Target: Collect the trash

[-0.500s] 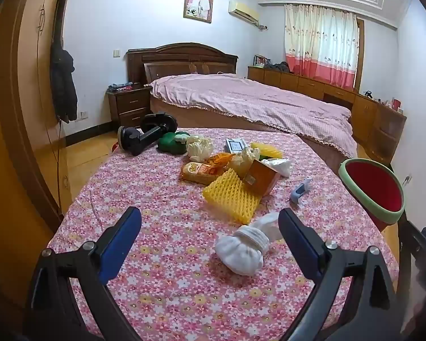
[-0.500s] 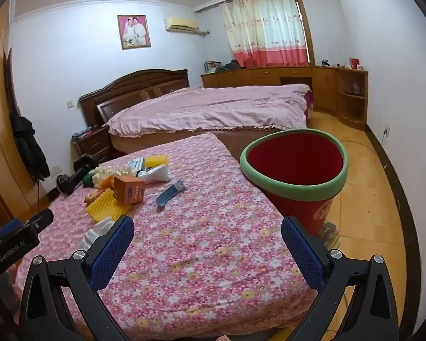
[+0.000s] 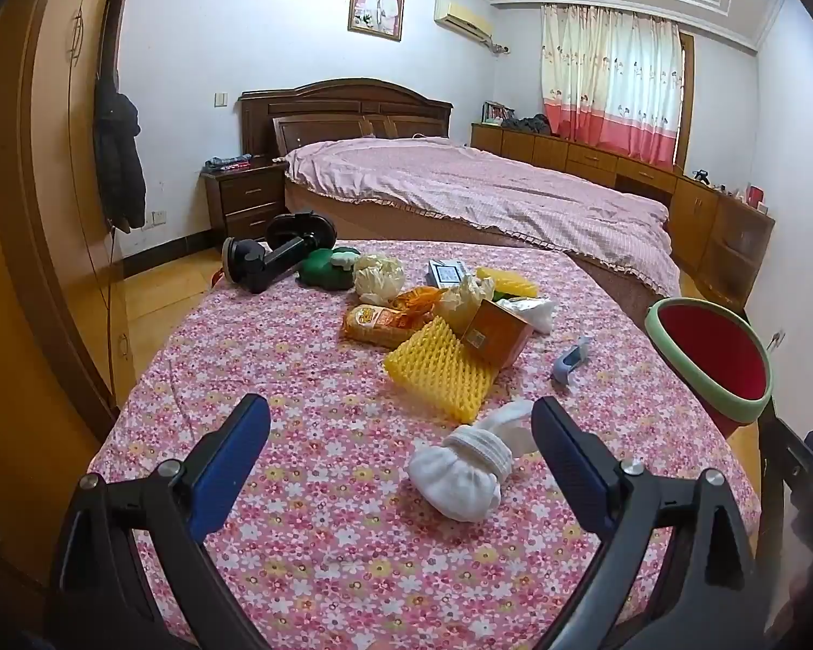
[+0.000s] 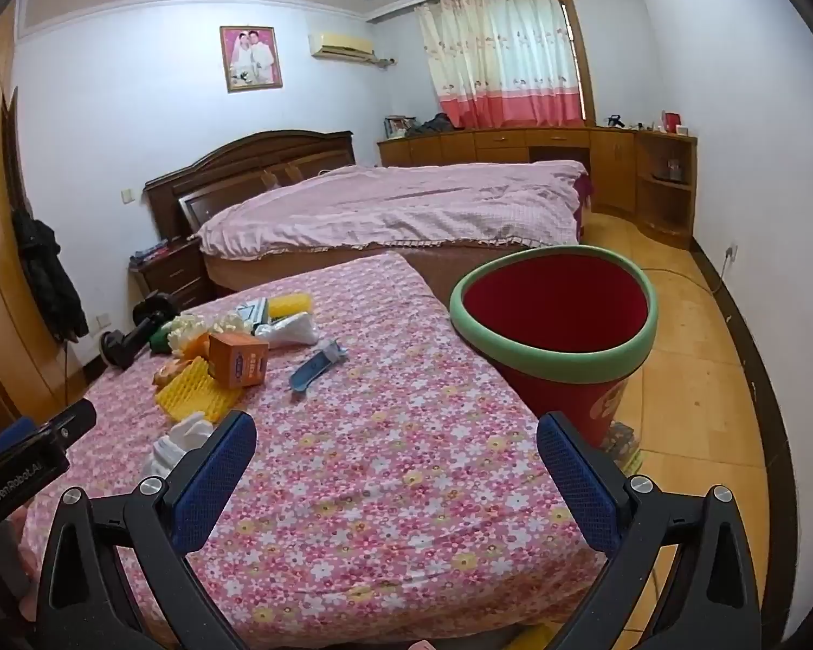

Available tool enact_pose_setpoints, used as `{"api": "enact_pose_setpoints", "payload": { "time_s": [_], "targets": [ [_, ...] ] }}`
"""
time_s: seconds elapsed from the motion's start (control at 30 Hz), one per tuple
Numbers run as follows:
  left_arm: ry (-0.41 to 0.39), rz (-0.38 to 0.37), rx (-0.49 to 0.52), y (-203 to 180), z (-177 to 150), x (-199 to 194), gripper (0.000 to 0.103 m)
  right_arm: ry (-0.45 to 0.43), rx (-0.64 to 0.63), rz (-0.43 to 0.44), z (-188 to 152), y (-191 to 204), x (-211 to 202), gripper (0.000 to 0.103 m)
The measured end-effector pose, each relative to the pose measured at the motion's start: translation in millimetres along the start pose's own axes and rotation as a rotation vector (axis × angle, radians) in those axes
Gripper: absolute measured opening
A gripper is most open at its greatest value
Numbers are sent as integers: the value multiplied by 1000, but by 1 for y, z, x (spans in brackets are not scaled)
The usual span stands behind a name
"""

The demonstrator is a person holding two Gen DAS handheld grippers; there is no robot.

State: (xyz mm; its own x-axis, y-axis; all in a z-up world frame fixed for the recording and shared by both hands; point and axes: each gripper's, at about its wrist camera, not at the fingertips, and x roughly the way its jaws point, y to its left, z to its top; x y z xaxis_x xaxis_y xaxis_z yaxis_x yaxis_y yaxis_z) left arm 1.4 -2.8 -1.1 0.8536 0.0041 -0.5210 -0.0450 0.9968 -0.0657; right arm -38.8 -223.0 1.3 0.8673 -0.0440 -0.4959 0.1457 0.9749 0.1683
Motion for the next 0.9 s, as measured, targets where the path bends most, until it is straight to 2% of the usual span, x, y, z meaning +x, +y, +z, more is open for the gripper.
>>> {"api": "enact_pose_setpoints", "payload": {
  "time_s": [0.9],
  "targets": [
    [-1,-2,-2,0,-2,1,97,0,-7,-4,1,1,-2,103]
  ]
}}
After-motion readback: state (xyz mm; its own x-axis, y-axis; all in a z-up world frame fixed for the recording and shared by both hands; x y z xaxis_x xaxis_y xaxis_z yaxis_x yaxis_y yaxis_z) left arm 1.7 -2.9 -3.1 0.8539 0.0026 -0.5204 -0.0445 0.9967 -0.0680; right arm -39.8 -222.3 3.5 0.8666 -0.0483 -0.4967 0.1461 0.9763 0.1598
